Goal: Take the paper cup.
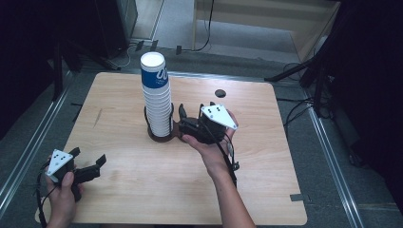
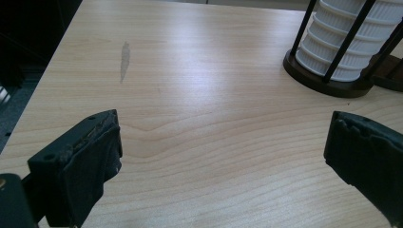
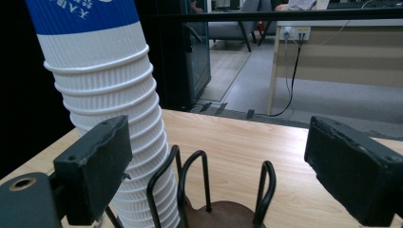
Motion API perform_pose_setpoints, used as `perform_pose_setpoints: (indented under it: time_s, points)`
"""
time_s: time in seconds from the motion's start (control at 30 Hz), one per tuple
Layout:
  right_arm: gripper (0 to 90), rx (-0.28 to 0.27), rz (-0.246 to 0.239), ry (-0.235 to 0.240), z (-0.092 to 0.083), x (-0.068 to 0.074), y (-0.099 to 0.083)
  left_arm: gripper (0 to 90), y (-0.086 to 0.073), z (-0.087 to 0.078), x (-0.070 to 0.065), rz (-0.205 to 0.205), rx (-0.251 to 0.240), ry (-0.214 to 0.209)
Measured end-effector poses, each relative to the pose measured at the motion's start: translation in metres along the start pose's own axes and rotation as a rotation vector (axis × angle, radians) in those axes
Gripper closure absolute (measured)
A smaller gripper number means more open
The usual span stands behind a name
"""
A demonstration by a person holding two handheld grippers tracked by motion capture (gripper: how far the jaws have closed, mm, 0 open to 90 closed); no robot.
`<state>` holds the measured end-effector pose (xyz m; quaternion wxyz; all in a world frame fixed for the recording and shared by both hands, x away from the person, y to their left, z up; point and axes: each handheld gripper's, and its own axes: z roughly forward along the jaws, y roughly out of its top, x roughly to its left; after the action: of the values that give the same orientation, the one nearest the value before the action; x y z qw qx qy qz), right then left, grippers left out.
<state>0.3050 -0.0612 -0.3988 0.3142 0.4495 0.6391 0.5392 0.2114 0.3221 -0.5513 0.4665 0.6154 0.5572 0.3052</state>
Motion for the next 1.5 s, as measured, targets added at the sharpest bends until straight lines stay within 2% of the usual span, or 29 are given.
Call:
perform_pose_setpoints:
  time_s: [0.53, 0.67, 0.8, 1.27, 1.3, 1.5]
  points:
    - [8.9, -0.018, 0.001, 0.056, 0.016, 0.027, 0.015, 0.0, 0.000, 0.000, 0.000, 0.005, 0.000, -0.001]
    - [8.8, -0.033, 0.005, 0.094, 0.024, 0.037, 0.020, 0.0, 0.000, 0.000, 0.000, 0.004, 0.001, -0.003]
    - [8.8, -0.038, 0.010, 0.110, 0.030, 0.043, 0.025, 0.0, 0.000, 0.001, 0.000, 0.005, 0.001, -0.004]
    - [10.0, -0.065, 0.001, 0.142, 0.047, 0.061, 0.038, 0.0, 0.000, 0.001, -0.001, 0.014, 0.005, -0.010]
    - [12.2, -0.066, -0.003, 0.142, 0.049, 0.062, 0.039, 0.0, 0.000, 0.001, -0.001, 0.014, 0.004, -0.010]
    - [12.4, -0.065, -0.016, 0.135, 0.057, 0.068, 0.040, 0.0, 0.000, 0.002, -0.001, 0.014, 0.003, -0.010]
